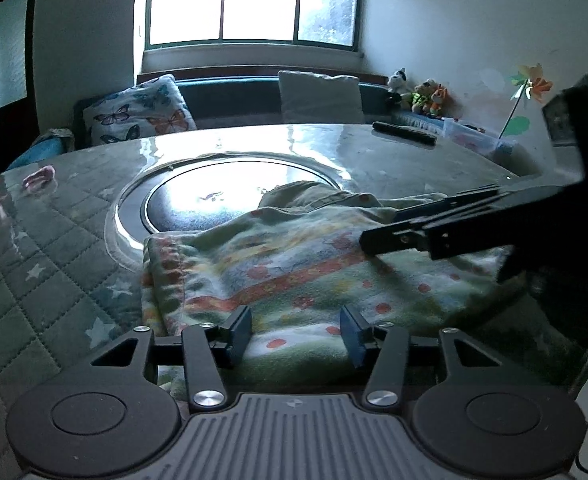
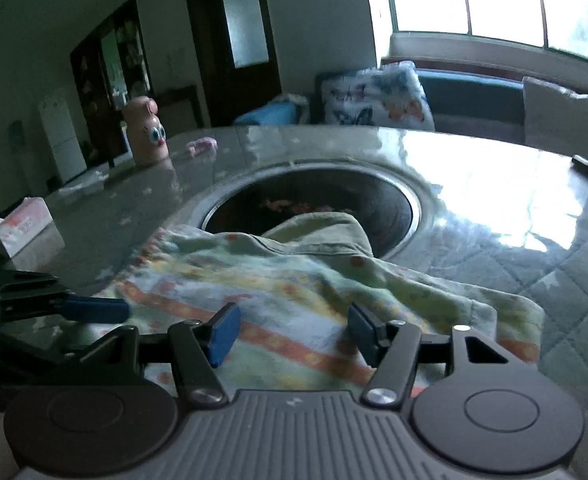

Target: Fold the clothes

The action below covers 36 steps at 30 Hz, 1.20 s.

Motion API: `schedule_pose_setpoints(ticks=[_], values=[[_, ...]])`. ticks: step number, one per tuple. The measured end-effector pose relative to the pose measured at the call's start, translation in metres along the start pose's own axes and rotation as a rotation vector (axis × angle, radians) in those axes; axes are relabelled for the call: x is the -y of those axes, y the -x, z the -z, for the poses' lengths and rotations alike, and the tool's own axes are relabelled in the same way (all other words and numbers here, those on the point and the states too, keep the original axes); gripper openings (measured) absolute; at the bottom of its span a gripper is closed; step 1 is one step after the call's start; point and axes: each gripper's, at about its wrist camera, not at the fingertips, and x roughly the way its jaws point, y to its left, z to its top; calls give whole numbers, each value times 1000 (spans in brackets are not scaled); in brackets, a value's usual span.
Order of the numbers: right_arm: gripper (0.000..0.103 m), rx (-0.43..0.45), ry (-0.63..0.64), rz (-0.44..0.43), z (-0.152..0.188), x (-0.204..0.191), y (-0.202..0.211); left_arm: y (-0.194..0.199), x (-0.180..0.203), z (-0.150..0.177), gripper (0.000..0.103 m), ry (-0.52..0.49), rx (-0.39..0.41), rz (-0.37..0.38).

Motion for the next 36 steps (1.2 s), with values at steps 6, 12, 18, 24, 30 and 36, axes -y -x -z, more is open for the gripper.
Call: schedule_pose_setpoints(ticks=[6,12,18,24,30,36], values=[[49,-23,-29,-23,-11,20,-11,-3,3,-3,54,26,-15,-30],[26,-51,-77,-31,-22,40,-21,-8,3,-8,56,39,-37,-63],[24,-50,-101,-44,-27,56,-22,-11,5,-16,55,65,-58,-101],[34,-21,-120,-48,-27,61,-12,-12,2,-37,53,84,-39,-112],[44,4,-150,-19,-17,61,5,-41,0,-65,36,60,-58,-49],[45,1,-147,-13,-4,56,13,-75,-5,-74,25,55,-92,-21]])
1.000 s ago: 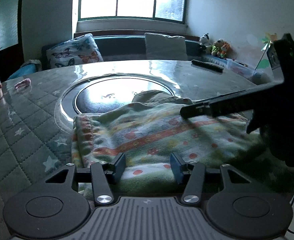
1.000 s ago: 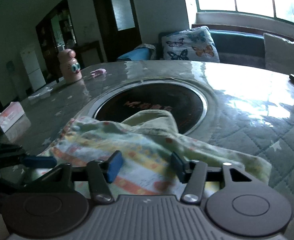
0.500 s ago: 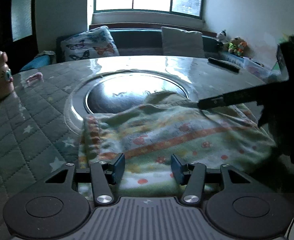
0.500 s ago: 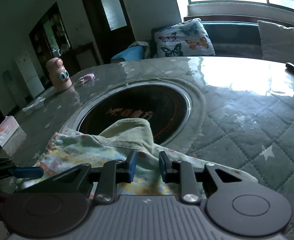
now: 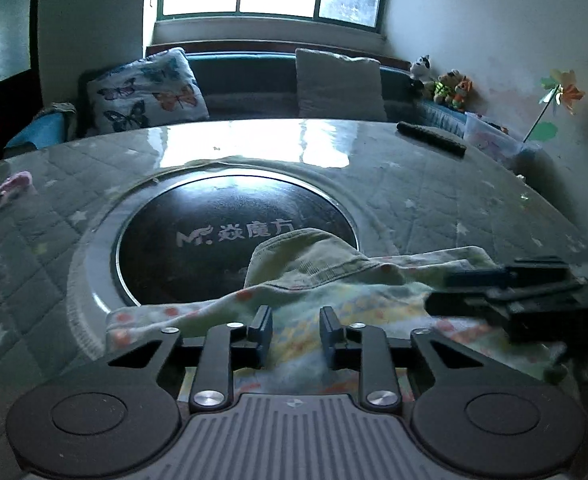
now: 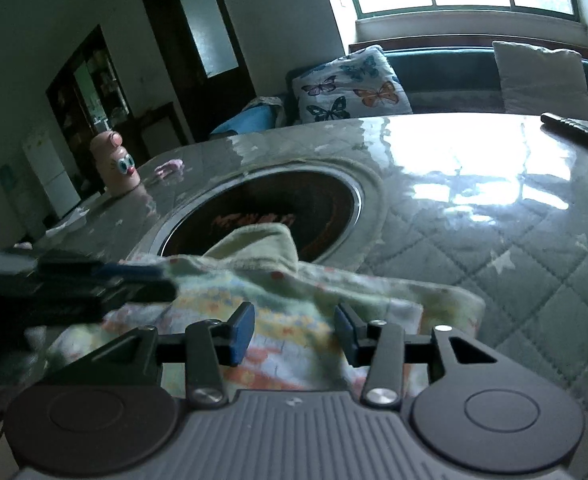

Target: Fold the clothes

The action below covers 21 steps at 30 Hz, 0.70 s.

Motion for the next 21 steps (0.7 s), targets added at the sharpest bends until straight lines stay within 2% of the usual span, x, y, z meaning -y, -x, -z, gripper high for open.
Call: schedule_pose_setpoints(ticks=[4,12,19,21], values=[[45,9,19,19,3,-3,1,-12,-13,-1,19,39,-20,7],[45,26,-4,73,2,3,2,-4,-19,-2,19,63,6,3],[45,9,5,95,0,5,-3,5,-33,4,19,82,7,-51],[48,14,6,100,-2,3,0,13,-38,8,19,93,17,-65]])
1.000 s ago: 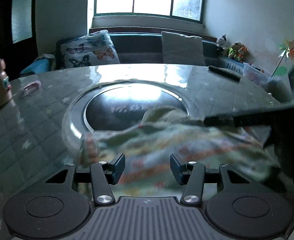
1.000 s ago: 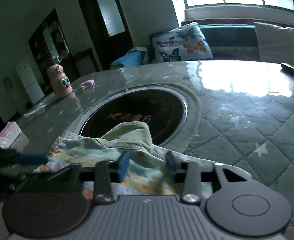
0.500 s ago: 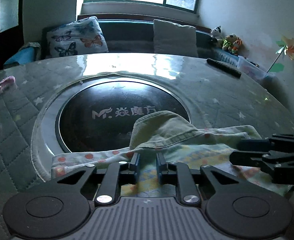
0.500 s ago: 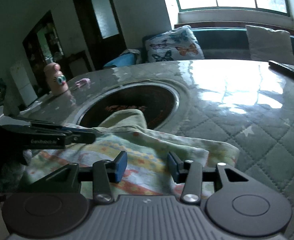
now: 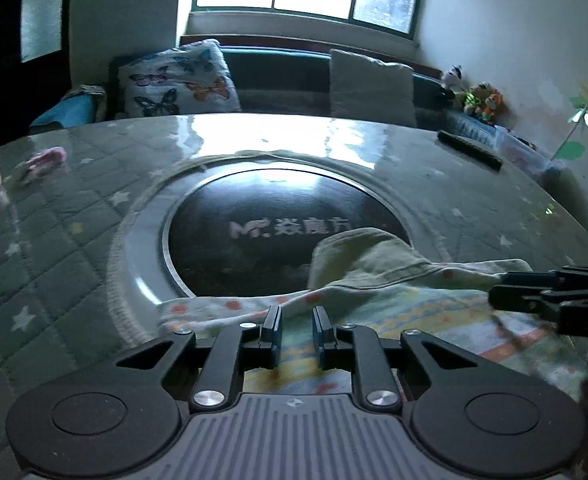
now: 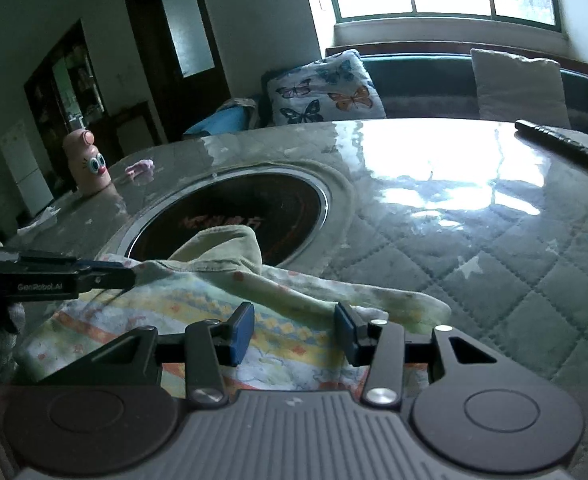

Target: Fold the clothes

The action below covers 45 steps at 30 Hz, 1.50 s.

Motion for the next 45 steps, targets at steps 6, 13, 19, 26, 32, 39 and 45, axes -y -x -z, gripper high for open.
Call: schedule_pose_setpoints(ticks=[6,13,19,26,32,39,45], values=[[61,7,68,-37,3,-24,10,20,-11,13,40,17,21,-40],[76,3,177,-87,15,-65,10,44,-6,36,61,-23,39,-65],[79,1,272,-78,34,-92,13,59,-1,58,76,-103,50,-63],[81,19,351,-51,56,-103,26,67,-3,69,78,-138,72,-95],[81,25,318,-38,61,-92,42,74,-7,74,82,-159,80,-85],[81,28,273,-24,59,-84,53,80,-3,73,83,-154,99,-80],[81,67,300,-68,43,-103,45,79,8,73,84,-200,97,-39]])
